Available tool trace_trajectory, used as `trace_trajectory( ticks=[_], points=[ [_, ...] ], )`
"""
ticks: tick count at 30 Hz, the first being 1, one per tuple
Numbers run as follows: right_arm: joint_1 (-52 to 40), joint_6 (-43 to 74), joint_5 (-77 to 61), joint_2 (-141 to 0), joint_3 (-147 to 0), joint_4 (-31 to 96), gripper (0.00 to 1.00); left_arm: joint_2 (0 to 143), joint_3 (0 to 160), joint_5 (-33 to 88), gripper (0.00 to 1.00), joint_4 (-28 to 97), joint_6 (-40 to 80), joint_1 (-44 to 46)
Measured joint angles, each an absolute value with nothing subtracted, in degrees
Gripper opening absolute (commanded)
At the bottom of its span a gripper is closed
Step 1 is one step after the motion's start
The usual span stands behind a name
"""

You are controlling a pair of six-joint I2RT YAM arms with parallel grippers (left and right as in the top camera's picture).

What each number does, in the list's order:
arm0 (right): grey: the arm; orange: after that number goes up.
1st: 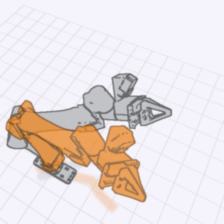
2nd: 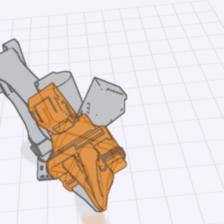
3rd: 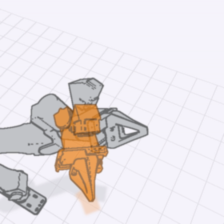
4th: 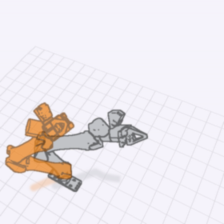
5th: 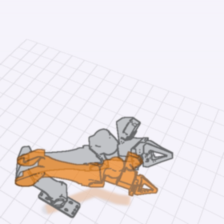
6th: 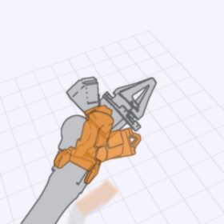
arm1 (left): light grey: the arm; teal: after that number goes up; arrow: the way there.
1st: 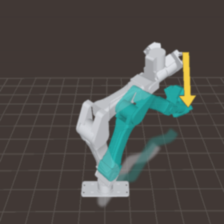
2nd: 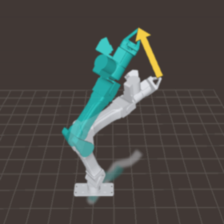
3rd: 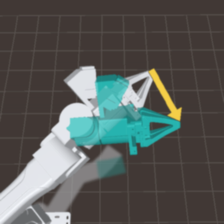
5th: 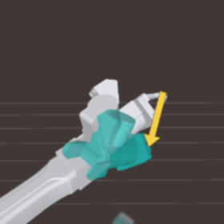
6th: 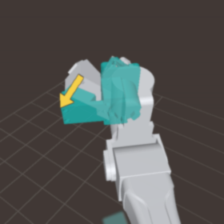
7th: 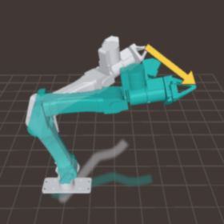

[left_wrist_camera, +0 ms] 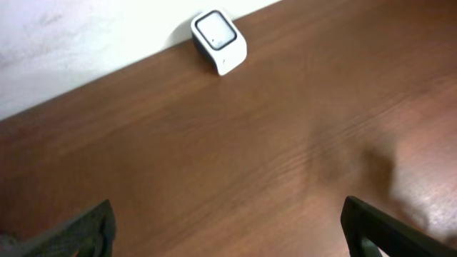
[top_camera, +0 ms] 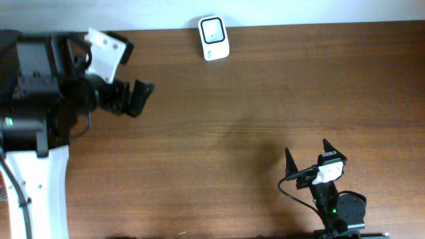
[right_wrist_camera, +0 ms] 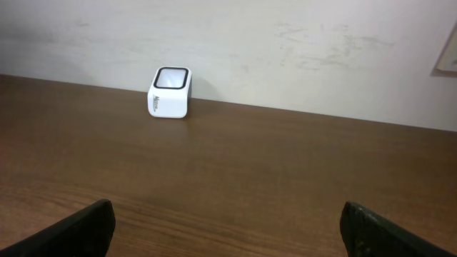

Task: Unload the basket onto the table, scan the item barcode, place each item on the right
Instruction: 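Move the left gripper into the basket and grasp the white tube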

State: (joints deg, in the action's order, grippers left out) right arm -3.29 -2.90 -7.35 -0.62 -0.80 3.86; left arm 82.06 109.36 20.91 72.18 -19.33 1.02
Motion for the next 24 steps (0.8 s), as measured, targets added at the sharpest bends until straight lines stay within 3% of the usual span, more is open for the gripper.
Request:
trace_trajectory(
  ticks=[6, 9, 15, 24],
  points=[
    [-3.29, -2.98, -7.35, -0.62, -0.78, 3.86, 0.99, 84.6, 112.62, 21.67, 0.99, 71.09, -19.33, 1.02],
    [-3.29, -2.94, -7.35, -0.64, -0.78, 3.86, 0.99, 84.6, 112.88, 14.02, 0.99, 67.99, -15.05, 0.25],
    [-3.29, -2.94, -7.35, -0.62, -0.78, 3.86, 0.99, 84.88, 113.06, -3.92, 0.99, 60.29, -5.13, -18.61],
    [-3.29, -2.92, -7.35, -0.62, -0.78, 3.86, 0.99, 92.66, 113.25, -3.53, 0.99, 56.93, -2.48, -43.59]
  ],
)
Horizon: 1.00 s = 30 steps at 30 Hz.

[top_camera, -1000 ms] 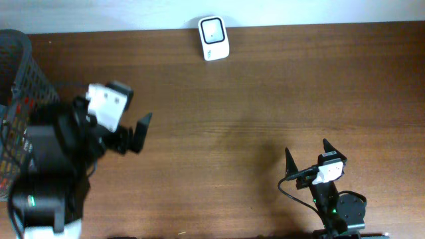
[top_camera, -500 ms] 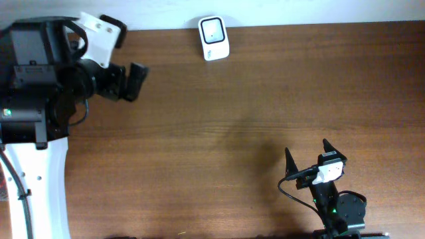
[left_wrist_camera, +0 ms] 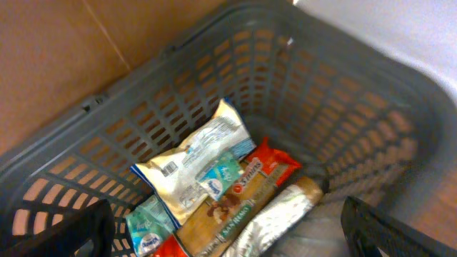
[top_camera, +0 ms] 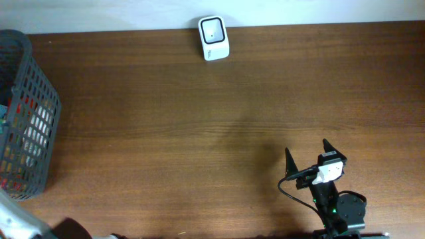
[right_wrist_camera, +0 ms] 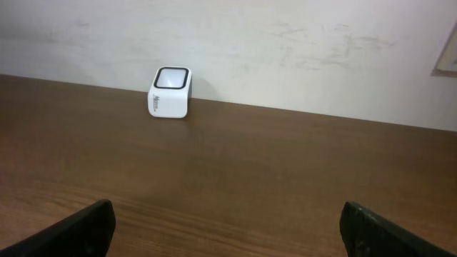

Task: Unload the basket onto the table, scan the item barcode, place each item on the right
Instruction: 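Move the left gripper into the basket and grasp the white tube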

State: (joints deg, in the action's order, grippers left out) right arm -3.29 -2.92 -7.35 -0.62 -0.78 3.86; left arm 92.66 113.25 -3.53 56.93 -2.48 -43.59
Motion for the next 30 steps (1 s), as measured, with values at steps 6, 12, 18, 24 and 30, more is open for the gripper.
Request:
trace_trajectory(
  ticks=[6, 12, 18, 24, 30],
  points=[
    [-3.29, -2.92, -7.35, -0.62, -0.78, 3.86, 0.99, 103.57, 113.25, 1.87, 1.0, 56.27, -6.09, -48.97],
    [-3.29, -2.9, -7.35, -0.62, -0.78, 3.86, 0.99, 111.15, 113.25, 13.04, 0.99, 57.93, -15.33, -50.98],
    [-3.29, -2.94, -7.35, -0.62, -0.8, 3.86, 0.99, 117.1, 113.27, 16.49, 0.84, 62.67, -17.58, -50.96],
    [-3.29, -2.92, -7.35, -0.62, -0.78, 3.86, 0.99, 124.16, 113.25, 17.41, 0.71, 64.31, -18.24, -50.59],
    [-3.29, -2.9, -7.35, -0.62, -0.78, 3.86, 0.99, 126.34, 113.25, 16.05, 0.68, 64.31, -19.16, -46.0]
  ],
)
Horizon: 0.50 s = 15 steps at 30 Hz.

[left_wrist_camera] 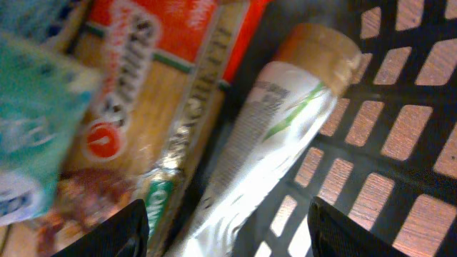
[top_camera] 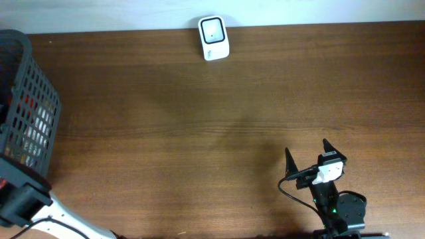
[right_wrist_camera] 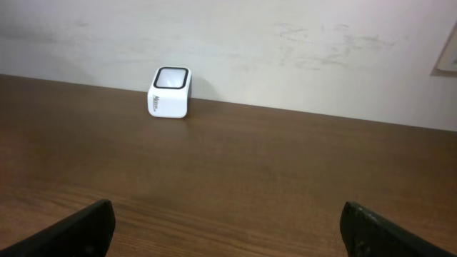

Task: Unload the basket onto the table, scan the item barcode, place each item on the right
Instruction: 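Move the left gripper into the basket and grasp the white tube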

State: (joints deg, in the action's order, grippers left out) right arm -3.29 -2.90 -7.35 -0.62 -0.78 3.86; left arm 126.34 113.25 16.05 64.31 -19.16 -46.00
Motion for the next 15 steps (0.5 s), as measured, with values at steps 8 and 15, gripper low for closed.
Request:
trace_trajectory(
  ticks=[8, 15],
  points=[
    [-3.29, -2.94, -7.35, -0.62, -0.8, 3.86, 0.99, 132.09, 113.25, 13.15, 0.4, 64.93, -19.79, -43.94],
    [-3.29, -2.92, -7.35, -0.62, -0.78, 3.86, 0.99, 133.19, 113.91, 13.3, 0.0, 63.83, -21.26, -44.01]
  ],
)
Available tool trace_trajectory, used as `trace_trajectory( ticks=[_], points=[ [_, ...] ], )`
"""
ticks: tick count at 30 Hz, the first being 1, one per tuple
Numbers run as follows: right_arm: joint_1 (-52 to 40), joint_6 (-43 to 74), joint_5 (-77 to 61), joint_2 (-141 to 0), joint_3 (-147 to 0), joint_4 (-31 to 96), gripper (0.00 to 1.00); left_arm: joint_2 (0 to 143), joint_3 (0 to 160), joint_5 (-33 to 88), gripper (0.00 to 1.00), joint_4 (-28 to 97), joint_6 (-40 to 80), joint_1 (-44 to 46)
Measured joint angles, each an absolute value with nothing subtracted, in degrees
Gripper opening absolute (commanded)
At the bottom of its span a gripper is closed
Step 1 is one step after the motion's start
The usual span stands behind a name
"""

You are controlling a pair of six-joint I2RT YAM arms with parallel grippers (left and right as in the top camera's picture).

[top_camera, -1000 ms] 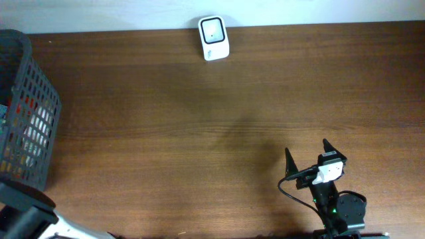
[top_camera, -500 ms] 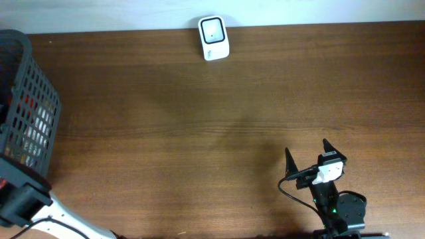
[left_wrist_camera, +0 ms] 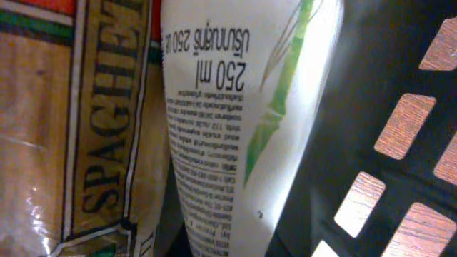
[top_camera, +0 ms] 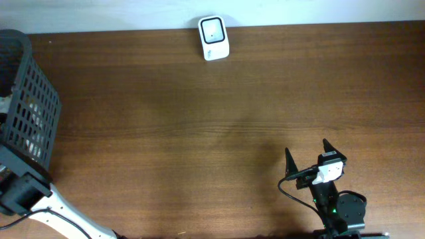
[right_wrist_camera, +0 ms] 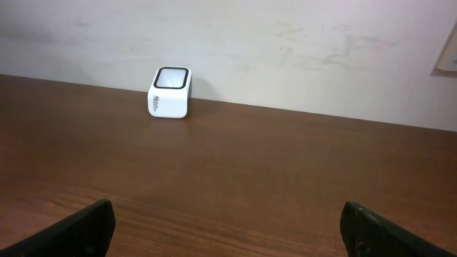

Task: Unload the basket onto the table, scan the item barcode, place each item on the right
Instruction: 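Move the left gripper into the basket and grasp the white tube, then lift the white tube past the scanner and set it on the table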

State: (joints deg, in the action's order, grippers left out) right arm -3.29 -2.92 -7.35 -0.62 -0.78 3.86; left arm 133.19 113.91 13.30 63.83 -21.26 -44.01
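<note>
The white barcode scanner [top_camera: 213,38] stands at the table's far edge and also shows as a white cube, the scanner [right_wrist_camera: 170,92], in the right wrist view. A white bottle [left_wrist_camera: 235,121] printed "250 ml" fills the left wrist view, lying beside a spaghetti pack [left_wrist_camera: 71,121] inside the grey basket [top_camera: 30,106]. My left arm [top_camera: 23,192] reaches to the basket from the lower left. Its fingers cannot be made out around the bottle. My right gripper [right_wrist_camera: 228,235] rests open near the front edge, nothing between its fingers.
The basket's mesh wall [left_wrist_camera: 400,143] stands close on the right of the bottle. The wood table [top_camera: 219,126] stretches between basket and scanner. A pale wall [right_wrist_camera: 285,50] rises behind the scanner.
The left wrist camera has come much closer to the white bottle, which now fills the view. Its fingers, seen at the bottom corners before, no longer show. The right arm is unchanged.
My left gripper first hung open over the table's left side. Then it was above the basket, looking down on several packs. Then it was low inside, near the bottle, and now it is right against it. The right gripper stayed open and still.
</note>
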Motion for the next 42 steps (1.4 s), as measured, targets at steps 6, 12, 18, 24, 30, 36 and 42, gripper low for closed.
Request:
trace_trajectory(
  ticks=[6, 12, 18, 24, 30, 36, 42],
  points=[
    [-3.29, -2.87, -7.35, -0.62, -0.78, 3.86, 0.99, 134.89, 119.79, 13.15, 0.0, 70.19, -20.36, -44.16],
    [-3.29, -2.92, -7.35, -0.64, -0.8, 3.86, 0.99, 136.42, 146.21, 16.6, 0.0, 81.69, -18.02, -44.27],
    [-3.29, -2.9, -7.35, -0.62, -0.8, 3.86, 0.99, 135.96, 169.4, 21.54, 0.0, 89.12, -16.88, -44.27],
    [-3.29, -2.94, -7.35, -0.62, -0.8, 3.84, 0.99, 129.54, 177.99, 27.31, 0.0, 92.4, -16.69, -44.14],
    [-3.29, -2.94, -7.35, -0.64, -0.78, 3.86, 0.99, 117.95, 178.71, 29.67, 0.0, 97.01, -14.2, -41.43],
    [-3.29, -2.94, -7.35, -0.64, -0.78, 3.86, 0.99, 114.08, 174.74, 33.23, 0.0, 96.95, -10.57, -29.36],
    [-3.29, -2.94, -7.38, -0.62, -0.8, 3.86, 0.99, 108.9, 148.18, 29.36, 0.0, 96.88, -9.98, -14.35]
  ],
)
